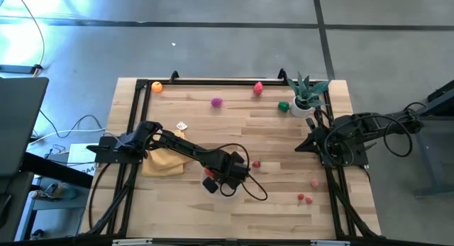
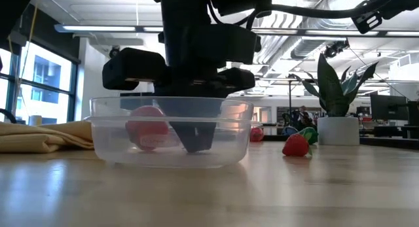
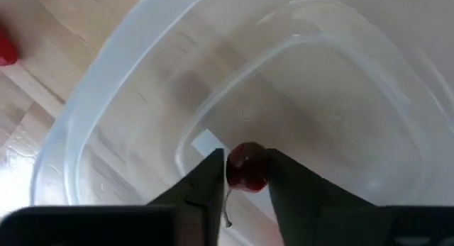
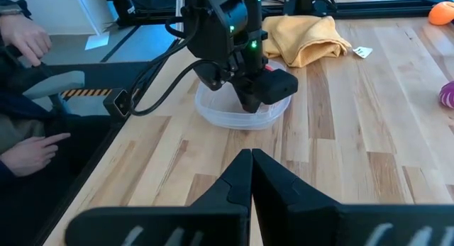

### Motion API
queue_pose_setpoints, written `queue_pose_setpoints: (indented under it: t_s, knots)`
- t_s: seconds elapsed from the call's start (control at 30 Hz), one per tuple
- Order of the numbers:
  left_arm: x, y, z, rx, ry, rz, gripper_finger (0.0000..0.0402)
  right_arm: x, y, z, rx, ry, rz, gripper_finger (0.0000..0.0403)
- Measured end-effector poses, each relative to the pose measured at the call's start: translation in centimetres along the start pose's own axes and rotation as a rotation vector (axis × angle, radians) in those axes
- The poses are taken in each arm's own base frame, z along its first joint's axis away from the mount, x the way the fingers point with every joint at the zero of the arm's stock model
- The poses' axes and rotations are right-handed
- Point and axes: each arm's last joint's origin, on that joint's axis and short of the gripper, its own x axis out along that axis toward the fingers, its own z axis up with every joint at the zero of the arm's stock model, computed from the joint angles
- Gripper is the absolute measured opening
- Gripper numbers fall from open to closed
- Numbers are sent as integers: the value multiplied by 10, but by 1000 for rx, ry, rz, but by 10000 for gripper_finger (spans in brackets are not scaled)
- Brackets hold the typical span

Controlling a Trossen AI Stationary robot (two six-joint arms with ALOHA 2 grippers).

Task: Pick and placing Produce into tupperware
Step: Put the top red cherry into the transparent bin, then put the orange into the transparent bin

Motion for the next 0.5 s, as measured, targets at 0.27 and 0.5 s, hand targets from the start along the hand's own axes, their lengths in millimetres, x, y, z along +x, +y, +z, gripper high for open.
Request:
queue_pose_setpoints:
  t_s: [0.27, 0.5]
  knots:
    - [-1, 0, 0, -22, 3, -1, 190, 0, 0, 0, -1, 0, 0, 0]
    - [-35, 9, 13, -45, -18, 5, 205, 0, 0, 0, 1, 0, 0, 0]
